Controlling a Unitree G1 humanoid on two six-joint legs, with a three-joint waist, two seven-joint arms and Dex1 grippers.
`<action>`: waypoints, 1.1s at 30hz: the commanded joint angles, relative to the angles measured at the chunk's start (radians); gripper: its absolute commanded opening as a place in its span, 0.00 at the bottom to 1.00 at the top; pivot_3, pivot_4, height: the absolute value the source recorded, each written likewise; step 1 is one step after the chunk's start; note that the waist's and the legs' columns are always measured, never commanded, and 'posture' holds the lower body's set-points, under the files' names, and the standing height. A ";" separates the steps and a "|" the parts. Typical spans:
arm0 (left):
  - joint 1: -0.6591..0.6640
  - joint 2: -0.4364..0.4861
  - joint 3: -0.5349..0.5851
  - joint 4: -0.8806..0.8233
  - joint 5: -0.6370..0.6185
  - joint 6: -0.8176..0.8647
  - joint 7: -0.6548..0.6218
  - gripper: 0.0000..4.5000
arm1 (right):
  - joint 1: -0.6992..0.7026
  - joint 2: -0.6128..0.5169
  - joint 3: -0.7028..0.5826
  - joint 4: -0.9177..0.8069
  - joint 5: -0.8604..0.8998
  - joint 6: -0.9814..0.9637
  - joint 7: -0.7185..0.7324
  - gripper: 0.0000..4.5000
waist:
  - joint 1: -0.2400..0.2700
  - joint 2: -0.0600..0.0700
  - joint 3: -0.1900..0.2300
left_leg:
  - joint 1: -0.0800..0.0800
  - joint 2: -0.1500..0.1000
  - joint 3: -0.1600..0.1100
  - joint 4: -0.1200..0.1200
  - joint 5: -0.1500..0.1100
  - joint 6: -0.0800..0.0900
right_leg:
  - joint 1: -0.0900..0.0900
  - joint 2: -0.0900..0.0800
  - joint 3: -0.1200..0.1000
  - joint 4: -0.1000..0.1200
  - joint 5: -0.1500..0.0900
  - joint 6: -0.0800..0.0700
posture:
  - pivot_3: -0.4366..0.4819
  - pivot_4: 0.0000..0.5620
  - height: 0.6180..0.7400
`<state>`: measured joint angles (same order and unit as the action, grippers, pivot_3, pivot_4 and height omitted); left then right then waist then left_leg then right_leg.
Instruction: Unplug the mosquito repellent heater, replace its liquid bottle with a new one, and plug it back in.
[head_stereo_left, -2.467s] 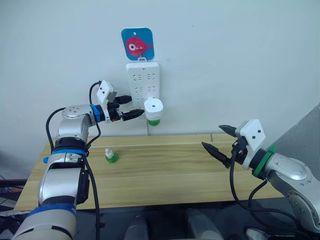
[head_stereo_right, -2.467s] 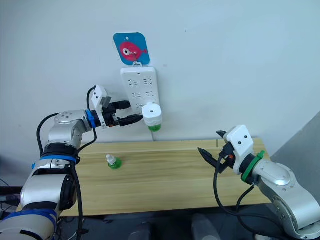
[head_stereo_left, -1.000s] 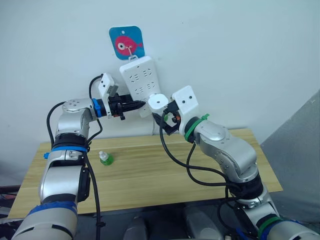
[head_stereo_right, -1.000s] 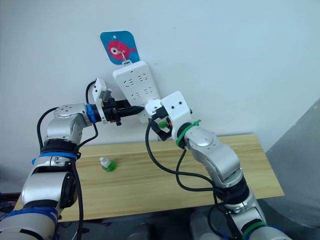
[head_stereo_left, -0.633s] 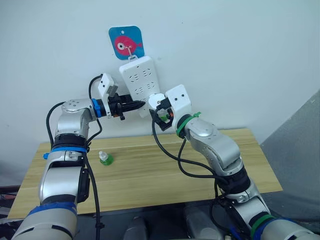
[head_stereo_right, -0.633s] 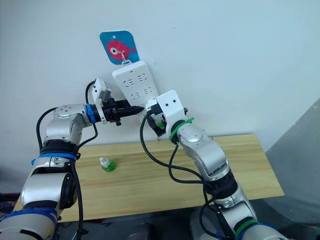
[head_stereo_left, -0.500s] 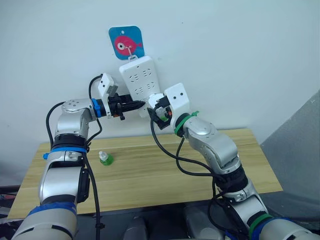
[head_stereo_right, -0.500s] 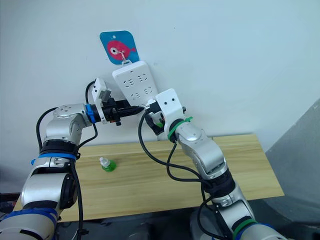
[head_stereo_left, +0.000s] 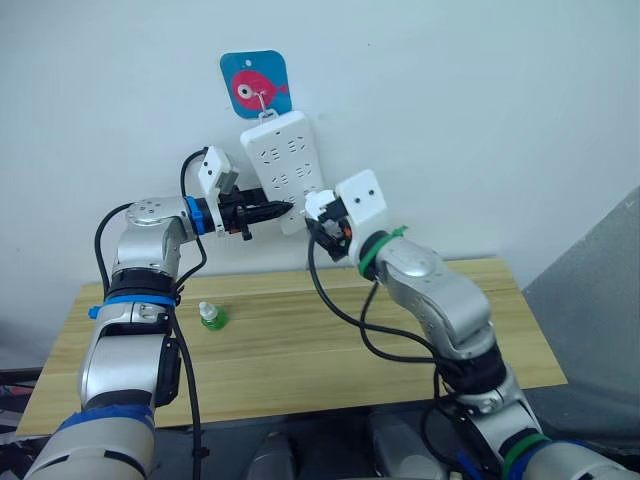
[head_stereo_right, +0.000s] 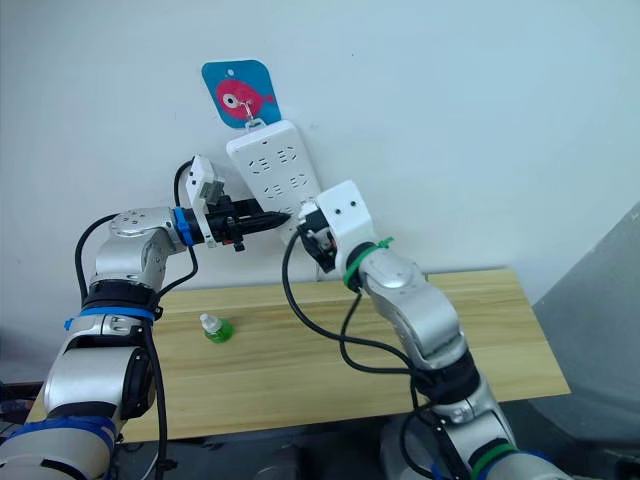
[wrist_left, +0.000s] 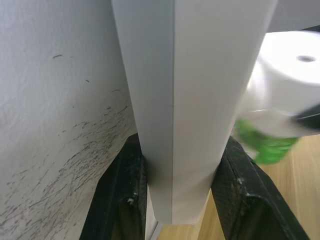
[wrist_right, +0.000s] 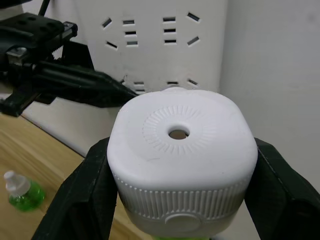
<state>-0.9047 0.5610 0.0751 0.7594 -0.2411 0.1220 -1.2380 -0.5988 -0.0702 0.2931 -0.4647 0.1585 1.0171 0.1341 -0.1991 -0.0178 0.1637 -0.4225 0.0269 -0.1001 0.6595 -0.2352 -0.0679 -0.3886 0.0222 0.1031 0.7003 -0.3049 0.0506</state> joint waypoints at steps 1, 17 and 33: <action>0.001 0.025 -0.001 0.015 0.044 -0.036 0.077 0.30 | 0.012 -0.031 -0.042 -0.175 0.043 0.086 0.034 0.66 | -0.003 0.000 0.000 | 0.000 0.000 0.000 0.001 0.000 0.000 | 0.000 0.000 0.000 0.000 0.000 0.000 | 0.18 0.26 0.75; 0.368 0.178 0.153 -0.397 -0.076 -0.026 0.118 0.95 | 0.060 -0.058 -0.276 -0.258 0.197 0.155 0.103 0.66 | -0.052 0.001 0.000 | 0.003 0.002 -0.004 -0.015 0.002 -0.001 | -0.002 -0.005 -0.004 -0.001 -0.004 -0.007 | 0.20 0.22 0.75; 0.749 -0.055 0.076 -1.249 -0.314 0.248 0.446 1.00 | 0.095 0.224 -0.560 -0.255 0.574 0.142 0.044 0.66 | -0.016 0.001 -0.002 | 0.006 0.000 -0.003 -0.013 0.005 -0.005 | 0.001 -0.004 -0.005 0.005 -0.007 -0.007 | 0.24 0.17 0.75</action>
<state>-0.1332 0.5221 0.1689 -0.4523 -0.5500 0.3801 -0.8302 -0.4900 0.1365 -0.2326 -0.6841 0.6613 1.1676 0.1959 -0.2152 -0.0164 0.1613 -0.4159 0.0265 -0.1023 0.6464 -0.2298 -0.0733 -0.3877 0.0182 0.0981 0.7055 -0.3122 0.0431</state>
